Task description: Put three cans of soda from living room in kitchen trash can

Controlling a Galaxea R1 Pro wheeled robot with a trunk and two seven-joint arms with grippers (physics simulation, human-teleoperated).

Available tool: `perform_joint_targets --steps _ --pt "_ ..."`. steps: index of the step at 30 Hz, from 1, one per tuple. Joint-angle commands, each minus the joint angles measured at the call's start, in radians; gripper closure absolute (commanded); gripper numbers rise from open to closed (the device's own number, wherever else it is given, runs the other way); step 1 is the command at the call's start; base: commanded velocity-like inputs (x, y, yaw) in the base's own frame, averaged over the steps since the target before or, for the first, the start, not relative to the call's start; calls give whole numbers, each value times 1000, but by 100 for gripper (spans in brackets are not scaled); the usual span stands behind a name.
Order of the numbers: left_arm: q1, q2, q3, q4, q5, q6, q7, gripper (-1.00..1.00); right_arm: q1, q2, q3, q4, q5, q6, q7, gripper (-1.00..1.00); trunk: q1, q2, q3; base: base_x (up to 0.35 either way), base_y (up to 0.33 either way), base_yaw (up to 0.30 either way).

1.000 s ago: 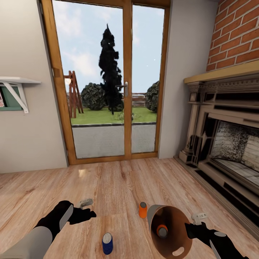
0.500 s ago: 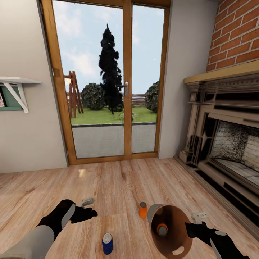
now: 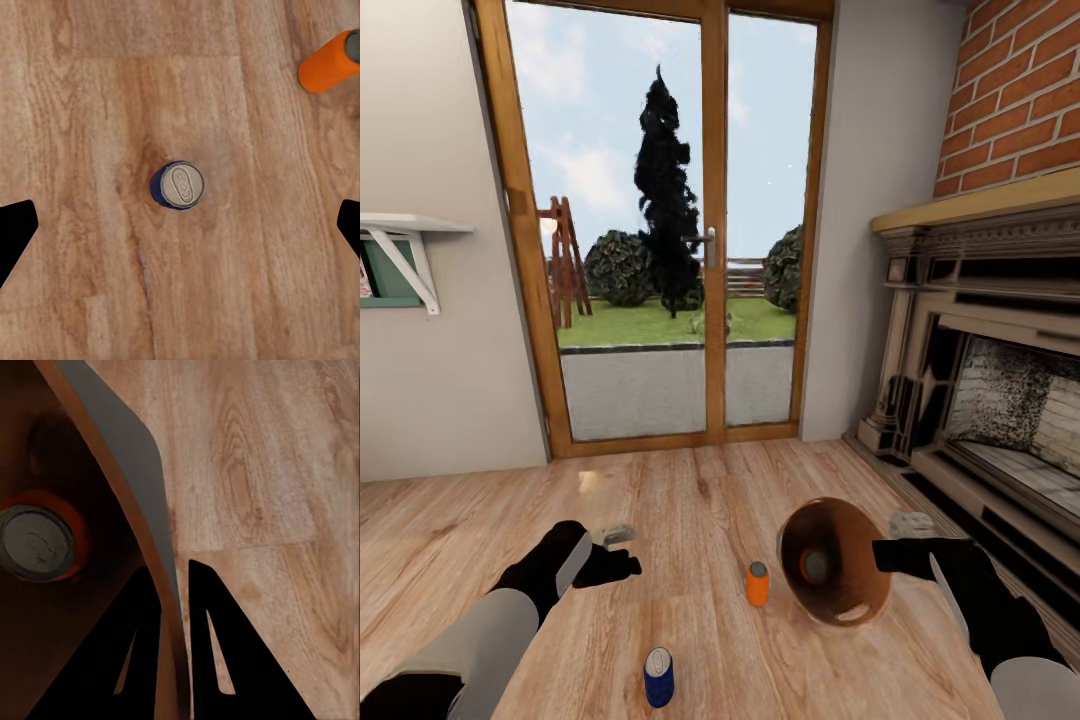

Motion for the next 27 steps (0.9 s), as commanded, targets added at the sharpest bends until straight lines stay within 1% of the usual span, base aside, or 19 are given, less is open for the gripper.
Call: perform_joint_targets --steps 1,2,4,6,8,10,11,13,18,27 --pt "-2 -6 0 0 -1 0 9 -100 -10 -1 0 -5 -24 13 6 100 0 0 0 0 0 0" --pt "-4 -18 -1 -1 -3 1 28 -100 -23 -1 0 -8 -24 22 5 100 0 0 0 0 0 0" --pt "-7 -34 -2 -2 -5 1 59 -100 -34 -2 0 -10 -23 31 5 100 8 -14 -6 0 0 0" --pt "-10 -43 -2 -2 -6 -2 86 -100 -40 -1 0 -11 -23 35 6 100 15 -28 -12 0 0 0" --pt "-13 -47 -2 -2 -6 -4 97 -100 -42 0 2 -12 -22 37 6 100 23 -42 -19 0 0 0" --pt "-15 -50 -2 -3 -6 -7 107 -100 -43 2 14 -13 -22 39 6 100 31 -56 -25 0 0 0" --pt "-16 -52 -2 -3 -6 -8 109 -100 -44 2 20 -13 -21 39 5 100 31 -57 -29 0 0 0" --pt "-18 -59 -2 -3 -7 -12 115 -100 -44 4 45 -13 -20 41 0 100 32 -57 -37 0 0 0" --pt "-18 -65 -2 -3 -7 -23 119 -100 -45 6 53 -14 -19 41 -1 100 34 -58 -56 0 0 0" --pt "-18 -67 -2 -3 -7 -27 119 -100 -45 10 57 -15 -19 40 -1 100 38 -60 -91 0 0 0"
